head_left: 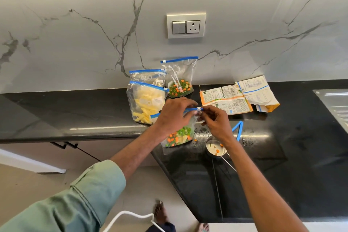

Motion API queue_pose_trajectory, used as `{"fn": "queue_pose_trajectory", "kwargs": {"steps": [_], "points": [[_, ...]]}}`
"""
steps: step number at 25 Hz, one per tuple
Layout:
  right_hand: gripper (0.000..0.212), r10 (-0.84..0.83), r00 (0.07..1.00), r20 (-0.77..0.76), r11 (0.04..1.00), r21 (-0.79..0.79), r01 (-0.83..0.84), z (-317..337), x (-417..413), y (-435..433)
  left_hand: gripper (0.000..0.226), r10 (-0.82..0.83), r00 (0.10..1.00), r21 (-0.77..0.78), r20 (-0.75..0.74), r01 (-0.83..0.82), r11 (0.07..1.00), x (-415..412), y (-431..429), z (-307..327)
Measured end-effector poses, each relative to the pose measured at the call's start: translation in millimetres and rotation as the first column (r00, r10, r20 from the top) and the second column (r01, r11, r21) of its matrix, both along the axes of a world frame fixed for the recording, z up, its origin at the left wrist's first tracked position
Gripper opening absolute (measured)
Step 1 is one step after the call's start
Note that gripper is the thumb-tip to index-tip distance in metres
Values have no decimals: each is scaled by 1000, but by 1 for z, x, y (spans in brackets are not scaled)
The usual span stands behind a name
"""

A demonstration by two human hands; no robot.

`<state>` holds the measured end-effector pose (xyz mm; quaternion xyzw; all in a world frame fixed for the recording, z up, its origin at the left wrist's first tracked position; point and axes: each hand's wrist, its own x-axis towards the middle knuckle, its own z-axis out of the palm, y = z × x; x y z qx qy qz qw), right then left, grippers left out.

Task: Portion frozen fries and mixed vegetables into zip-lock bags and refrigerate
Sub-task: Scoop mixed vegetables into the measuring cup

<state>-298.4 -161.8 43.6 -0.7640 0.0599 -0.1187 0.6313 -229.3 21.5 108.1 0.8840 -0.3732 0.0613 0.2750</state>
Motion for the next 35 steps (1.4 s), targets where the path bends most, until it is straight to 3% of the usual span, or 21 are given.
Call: {"fn": "queue_pose_trajectory", "kwargs": {"steps": [8, 12, 18, 25, 30, 33, 35], "points": [[12, 30, 999, 28, 987, -161, -25, 11, -1, 2, 19, 30, 1000, -78, -1, -30, 997, -6, -16, -4], [16, -18, 991, 132, 955, -291, 56, 10, 0, 7, 16, 46, 997, -54, -66, -50, 997, -1, -12, -4], [8, -130, 981, 145, 926, -337, 172, 3, 9, 6, 9, 74, 994, -34, -80, -77, 996, 2, 10, -4], [3, -270, 951, 149, 912, -277, 303, -8, 18, -8, 7, 136, 990, -16, -46, -137, 991, 9, 65, -3], [4, -231, 966, 116, 935, -247, 253, -11, 13, -18, 10, 137, 990, 11, -23, -137, 991, 7, 71, 5], [5, -133, 989, 65, 983, -123, 140, -7, 8, -25, 9, 168, 986, 34, -10, -168, 985, 8, 70, 5], [8, -147, 989, 24, 971, -185, 149, -9, 1, -36, 8, 200, 980, 46, -9, -199, 979, 11, 71, 3]]}}
